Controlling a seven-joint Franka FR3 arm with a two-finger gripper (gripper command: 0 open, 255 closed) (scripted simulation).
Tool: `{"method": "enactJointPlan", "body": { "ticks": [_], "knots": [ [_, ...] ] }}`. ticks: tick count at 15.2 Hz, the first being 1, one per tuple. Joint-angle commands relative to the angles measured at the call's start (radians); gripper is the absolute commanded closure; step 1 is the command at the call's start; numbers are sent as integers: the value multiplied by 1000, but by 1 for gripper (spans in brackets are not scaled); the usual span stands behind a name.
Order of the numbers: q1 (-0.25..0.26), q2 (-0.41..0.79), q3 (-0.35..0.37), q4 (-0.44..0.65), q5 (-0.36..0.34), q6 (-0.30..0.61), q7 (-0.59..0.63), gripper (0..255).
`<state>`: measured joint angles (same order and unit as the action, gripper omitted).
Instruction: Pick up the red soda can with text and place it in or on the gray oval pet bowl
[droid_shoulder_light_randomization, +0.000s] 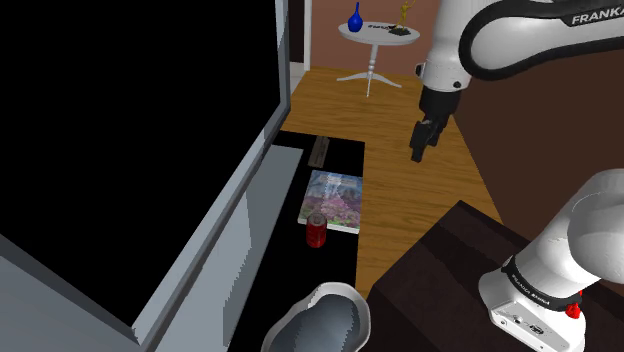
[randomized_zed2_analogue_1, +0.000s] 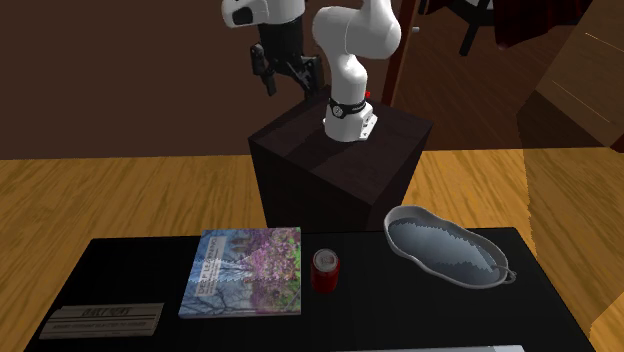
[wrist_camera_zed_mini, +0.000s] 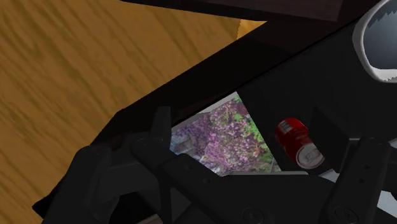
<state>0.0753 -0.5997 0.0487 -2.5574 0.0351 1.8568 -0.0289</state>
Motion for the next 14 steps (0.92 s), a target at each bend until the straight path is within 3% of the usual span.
{"method": "enactJointPlan", "body": {
  "ticks": [1,8,14],
  "knots": [
    [19,61,28,-14,18,85,25,0],
    [59,290,103,5,41,325,89,0],
    [83,514,160,76,12,502,162,0]
  ]
}}
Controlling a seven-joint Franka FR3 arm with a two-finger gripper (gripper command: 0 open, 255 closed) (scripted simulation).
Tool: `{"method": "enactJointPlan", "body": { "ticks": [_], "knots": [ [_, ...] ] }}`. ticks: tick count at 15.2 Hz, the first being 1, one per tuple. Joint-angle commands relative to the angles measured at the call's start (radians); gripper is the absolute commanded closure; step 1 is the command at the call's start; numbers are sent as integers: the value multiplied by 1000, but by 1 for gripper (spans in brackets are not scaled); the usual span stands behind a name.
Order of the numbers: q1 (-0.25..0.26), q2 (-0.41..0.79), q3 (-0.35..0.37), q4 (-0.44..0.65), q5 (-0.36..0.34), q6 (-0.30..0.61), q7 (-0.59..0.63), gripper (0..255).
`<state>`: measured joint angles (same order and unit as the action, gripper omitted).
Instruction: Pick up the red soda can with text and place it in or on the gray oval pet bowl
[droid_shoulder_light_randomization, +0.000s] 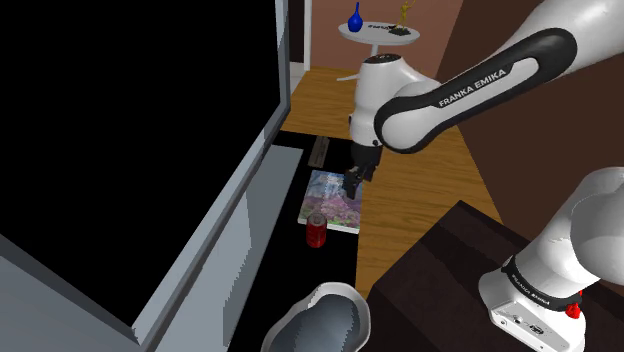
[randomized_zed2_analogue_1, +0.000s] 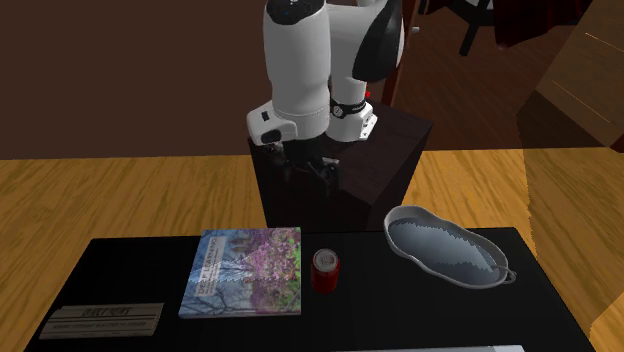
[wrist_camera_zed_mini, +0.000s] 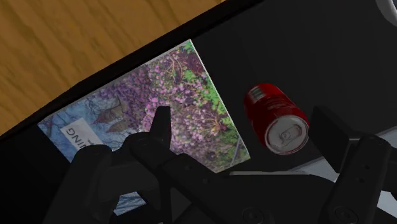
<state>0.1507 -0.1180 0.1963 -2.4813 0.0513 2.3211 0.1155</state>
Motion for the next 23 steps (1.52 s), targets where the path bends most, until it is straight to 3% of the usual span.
{"method": "enactJointPlan", "body": {
  "ticks": [1,11,18,23],
  "knots": [
    [12,72,20,17,-15,63,33,0],
    [94,451,30,248,-173,237,198,0],
    [112,536,6,255,-207,313,221,0],
    [114,543,4,256,-209,319,223,0]
  ]
}}
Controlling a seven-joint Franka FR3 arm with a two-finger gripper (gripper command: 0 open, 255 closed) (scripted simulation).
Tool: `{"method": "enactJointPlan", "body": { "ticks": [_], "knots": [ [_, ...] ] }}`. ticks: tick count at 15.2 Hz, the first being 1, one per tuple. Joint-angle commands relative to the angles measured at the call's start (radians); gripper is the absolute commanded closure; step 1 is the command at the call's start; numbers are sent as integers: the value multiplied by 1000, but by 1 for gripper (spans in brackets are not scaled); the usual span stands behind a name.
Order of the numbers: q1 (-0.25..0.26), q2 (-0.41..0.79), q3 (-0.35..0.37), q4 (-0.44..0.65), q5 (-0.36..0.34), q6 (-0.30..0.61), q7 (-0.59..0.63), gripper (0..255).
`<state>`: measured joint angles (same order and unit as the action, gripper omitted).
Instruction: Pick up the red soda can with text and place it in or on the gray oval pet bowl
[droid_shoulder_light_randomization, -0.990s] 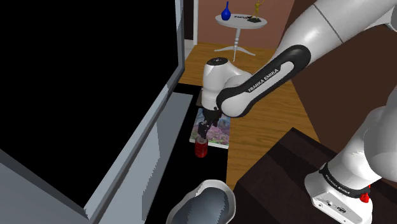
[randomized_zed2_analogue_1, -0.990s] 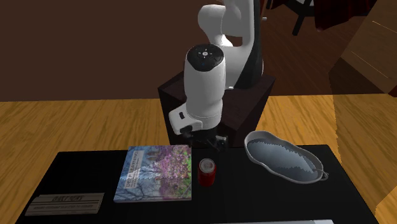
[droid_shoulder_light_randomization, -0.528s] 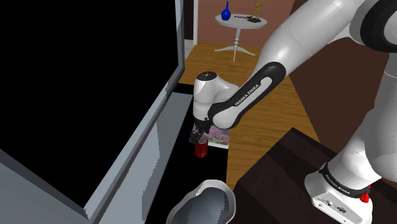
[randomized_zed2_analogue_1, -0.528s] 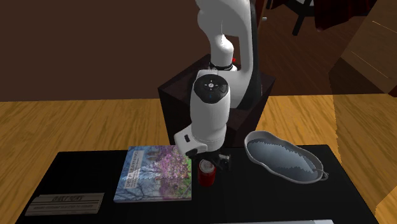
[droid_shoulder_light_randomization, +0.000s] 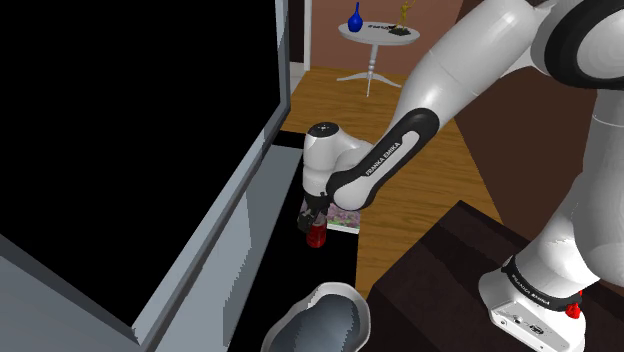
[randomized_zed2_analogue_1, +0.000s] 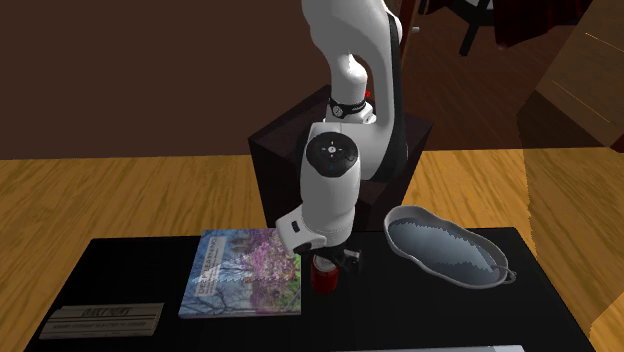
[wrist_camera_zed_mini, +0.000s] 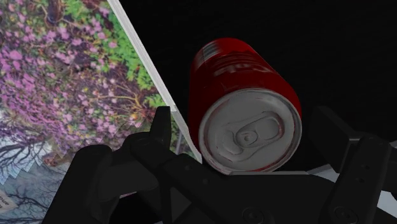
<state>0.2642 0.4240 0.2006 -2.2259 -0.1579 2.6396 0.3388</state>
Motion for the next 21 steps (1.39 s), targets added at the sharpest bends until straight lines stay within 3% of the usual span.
{"method": "enactJointPlan", "body": {
  "ticks": [1,3,4,13,21],
  "knots": [
    [0,1,0,1,0,0,0,0],
    [0,1,0,0,0,0,0,0],
    [0,1,0,0,0,0,0,255],
    [0,1,0,1,0,0,0,255],
    [-19,-96,26,-7,38,-86,-27,255]
  ]
}}
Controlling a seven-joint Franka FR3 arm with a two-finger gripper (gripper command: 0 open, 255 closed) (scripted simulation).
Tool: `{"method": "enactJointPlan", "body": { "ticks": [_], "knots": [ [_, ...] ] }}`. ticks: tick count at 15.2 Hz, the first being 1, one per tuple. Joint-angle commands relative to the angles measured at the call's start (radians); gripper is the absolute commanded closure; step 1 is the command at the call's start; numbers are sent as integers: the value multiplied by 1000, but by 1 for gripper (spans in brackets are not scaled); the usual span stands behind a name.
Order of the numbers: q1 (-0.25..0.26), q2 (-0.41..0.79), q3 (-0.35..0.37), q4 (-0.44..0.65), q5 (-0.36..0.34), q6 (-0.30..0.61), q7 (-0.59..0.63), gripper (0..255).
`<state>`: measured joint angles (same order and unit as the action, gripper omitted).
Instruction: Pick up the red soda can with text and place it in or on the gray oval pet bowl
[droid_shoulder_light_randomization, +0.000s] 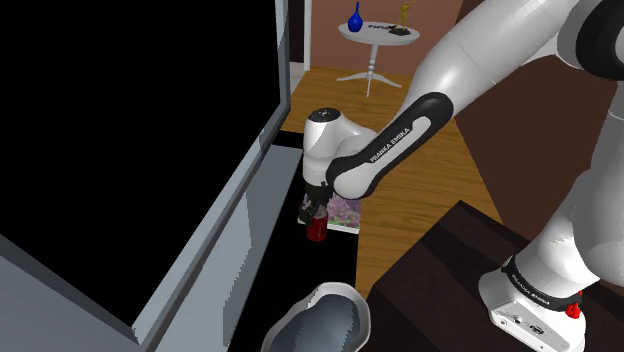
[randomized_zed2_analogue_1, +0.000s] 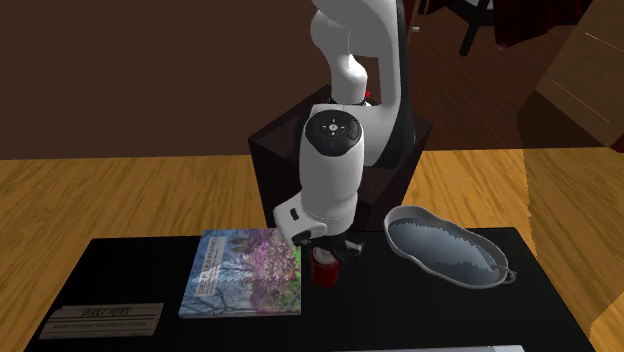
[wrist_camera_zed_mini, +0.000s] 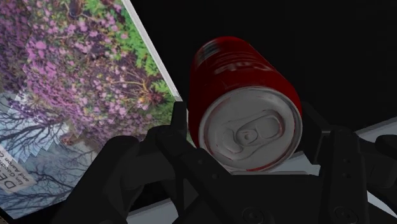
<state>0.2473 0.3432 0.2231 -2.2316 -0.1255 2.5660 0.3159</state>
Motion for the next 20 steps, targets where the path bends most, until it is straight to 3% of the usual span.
{"method": "enactJointPlan", "body": {
  "ticks": [1,20],
  "knots": [
    [-4,-27,7,-2,11,-24,-7,255],
    [-26,-219,36,41,91,-253,-61,255]
  ]
}}
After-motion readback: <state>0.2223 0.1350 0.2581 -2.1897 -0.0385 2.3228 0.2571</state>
